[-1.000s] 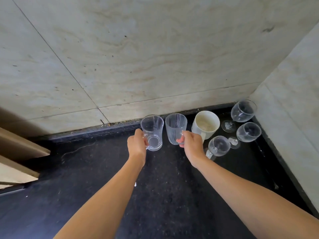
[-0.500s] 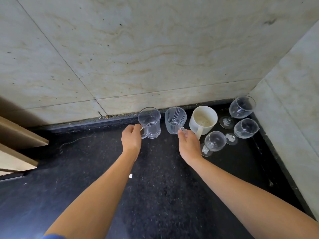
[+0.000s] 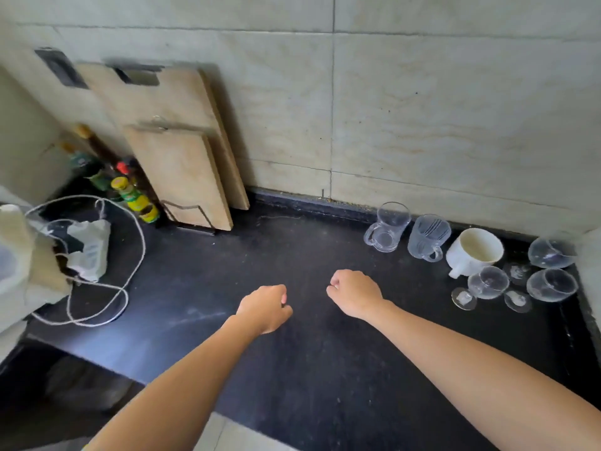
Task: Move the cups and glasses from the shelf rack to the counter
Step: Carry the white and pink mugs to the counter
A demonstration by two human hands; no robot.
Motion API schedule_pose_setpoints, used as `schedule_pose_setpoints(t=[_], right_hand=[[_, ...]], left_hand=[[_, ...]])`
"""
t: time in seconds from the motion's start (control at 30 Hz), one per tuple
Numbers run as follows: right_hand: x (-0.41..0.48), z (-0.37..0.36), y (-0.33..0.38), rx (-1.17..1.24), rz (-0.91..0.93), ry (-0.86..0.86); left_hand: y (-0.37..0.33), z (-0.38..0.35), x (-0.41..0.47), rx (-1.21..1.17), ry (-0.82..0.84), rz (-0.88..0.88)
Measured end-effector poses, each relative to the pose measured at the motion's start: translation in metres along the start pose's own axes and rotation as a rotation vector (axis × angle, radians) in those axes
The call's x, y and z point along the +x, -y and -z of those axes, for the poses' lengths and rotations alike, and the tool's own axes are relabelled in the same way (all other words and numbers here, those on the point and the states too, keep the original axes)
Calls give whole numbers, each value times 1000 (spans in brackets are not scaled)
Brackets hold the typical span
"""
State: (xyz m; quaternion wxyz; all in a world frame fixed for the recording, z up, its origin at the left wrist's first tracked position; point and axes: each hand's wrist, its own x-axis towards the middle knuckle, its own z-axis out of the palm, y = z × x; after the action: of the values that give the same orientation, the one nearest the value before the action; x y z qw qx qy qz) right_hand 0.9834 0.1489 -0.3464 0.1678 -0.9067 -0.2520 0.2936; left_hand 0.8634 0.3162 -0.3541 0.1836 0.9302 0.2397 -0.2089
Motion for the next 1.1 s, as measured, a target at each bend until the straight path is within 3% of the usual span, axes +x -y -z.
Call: schedule_pose_setpoints(t=[0.23,0.53,0.8,1.1], right_hand=[[-47,-61,141,-272,375,140],[-185,-189,307,-381,742,225],[-327,-309,427,-506,1097,242],[-423,-415,553,-650,1418,340]], left_hand=[[127,2,-139,-20,-144,251],[263,-29,-380,-59,-224,559],[348,-83,-582,-164,-272,853],[422,-130,-724,-416,-375,1142]])
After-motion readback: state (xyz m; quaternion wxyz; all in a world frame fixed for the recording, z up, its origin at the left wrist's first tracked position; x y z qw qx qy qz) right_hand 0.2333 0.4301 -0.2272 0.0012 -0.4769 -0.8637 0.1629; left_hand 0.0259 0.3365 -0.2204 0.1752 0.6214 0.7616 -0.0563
